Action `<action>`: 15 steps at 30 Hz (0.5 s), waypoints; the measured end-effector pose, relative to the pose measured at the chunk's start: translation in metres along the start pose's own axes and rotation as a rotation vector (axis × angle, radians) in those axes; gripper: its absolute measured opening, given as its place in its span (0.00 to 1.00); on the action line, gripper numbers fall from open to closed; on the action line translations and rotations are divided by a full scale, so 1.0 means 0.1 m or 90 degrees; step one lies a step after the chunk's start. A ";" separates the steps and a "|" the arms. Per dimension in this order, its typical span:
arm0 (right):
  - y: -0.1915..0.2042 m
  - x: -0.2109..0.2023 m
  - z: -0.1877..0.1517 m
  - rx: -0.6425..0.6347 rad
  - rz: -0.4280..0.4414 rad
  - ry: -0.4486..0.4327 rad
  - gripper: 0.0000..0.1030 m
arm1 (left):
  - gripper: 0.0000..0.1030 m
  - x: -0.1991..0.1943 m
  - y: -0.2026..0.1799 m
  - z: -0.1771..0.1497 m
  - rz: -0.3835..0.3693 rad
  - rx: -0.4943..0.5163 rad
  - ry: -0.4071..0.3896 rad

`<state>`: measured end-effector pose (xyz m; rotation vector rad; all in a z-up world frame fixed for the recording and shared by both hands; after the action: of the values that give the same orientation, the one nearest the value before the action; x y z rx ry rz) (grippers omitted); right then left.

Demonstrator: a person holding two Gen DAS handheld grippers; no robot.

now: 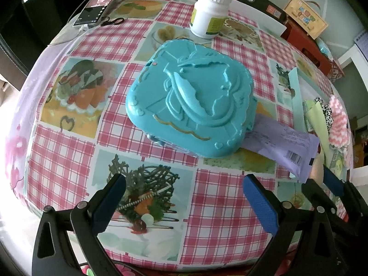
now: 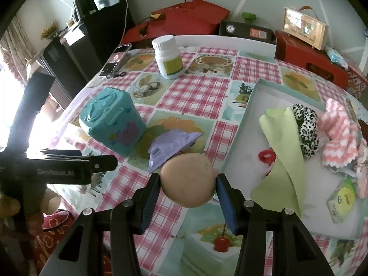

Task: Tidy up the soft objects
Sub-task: 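Grasp the lavender packet with the left tool while the right tool holds the sponge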

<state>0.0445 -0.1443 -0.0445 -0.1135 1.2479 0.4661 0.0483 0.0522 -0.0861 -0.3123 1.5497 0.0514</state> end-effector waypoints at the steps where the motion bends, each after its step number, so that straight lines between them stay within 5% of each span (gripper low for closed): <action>1: -0.01 -0.01 0.00 0.001 0.001 -0.003 0.51 | 0.98 0.00 0.00 0.00 0.000 0.000 0.000; 15: -0.22 -0.24 -0.01 0.038 0.006 -0.044 0.51 | 0.98 -0.12 -0.11 -0.05 0.003 0.012 -0.022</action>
<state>0.0464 -0.1708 -0.0258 -0.0399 1.1935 0.4366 0.0456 0.0422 -0.0722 -0.2919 1.5166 0.0454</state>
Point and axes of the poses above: each gripper's, at about its wrist camera, not at the fingertips, and x roughly the way its jaws point, y to its left, z to its top, the point moved 3 cm from there along x, roughly the way its jaws point, and after that the axes turned 13 degrees about y, right-handed, at the moved point
